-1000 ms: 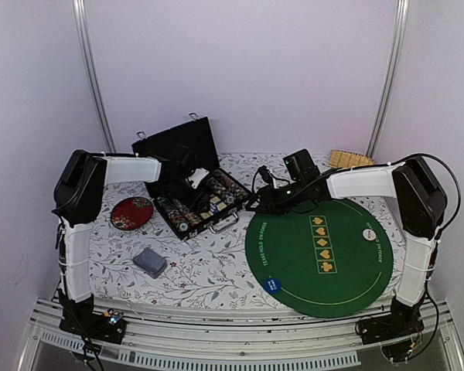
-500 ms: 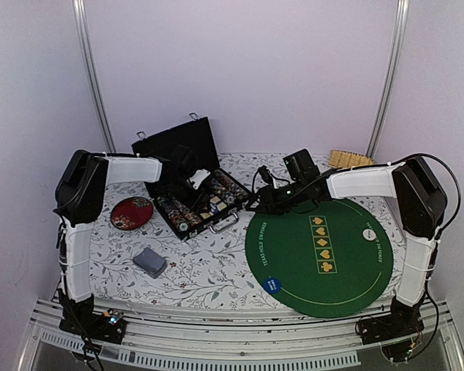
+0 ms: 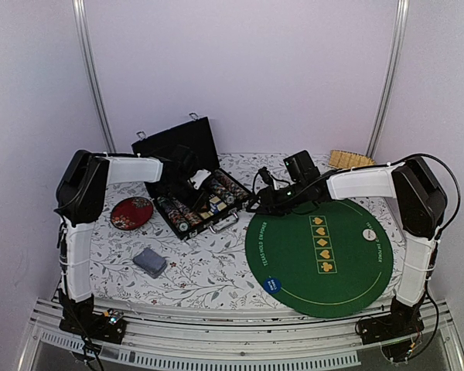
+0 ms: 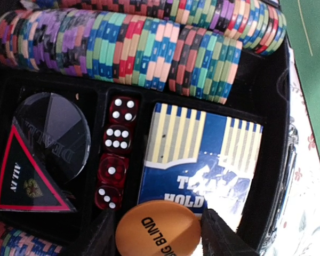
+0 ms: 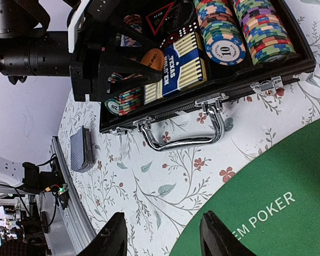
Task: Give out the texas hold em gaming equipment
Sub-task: Pick up the big blind button from the poker case.
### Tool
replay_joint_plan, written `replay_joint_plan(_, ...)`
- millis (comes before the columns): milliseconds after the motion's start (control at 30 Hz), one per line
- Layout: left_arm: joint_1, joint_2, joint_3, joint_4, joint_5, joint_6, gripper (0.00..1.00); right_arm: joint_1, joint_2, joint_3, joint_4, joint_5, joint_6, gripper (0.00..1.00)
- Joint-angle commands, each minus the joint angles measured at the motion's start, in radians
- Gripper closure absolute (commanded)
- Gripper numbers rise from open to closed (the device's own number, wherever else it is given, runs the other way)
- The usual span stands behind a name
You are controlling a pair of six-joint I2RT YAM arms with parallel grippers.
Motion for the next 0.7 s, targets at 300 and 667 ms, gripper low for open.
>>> replay_joint_plan(300, -0.002, -0.056, 0.006, -0.039, -0.084, -0.021, 0.55, -0.010, -0.035, 0.033, -0.018, -0.004, -0.012, 0.51)
replay_joint_plan(667, -0.002, -0.197, -0.110, 0.078, 0.018, -0.037, 0.56, -0.013, -0.053, 0.048, 0.023, -0.066, 0.014, 0.51)
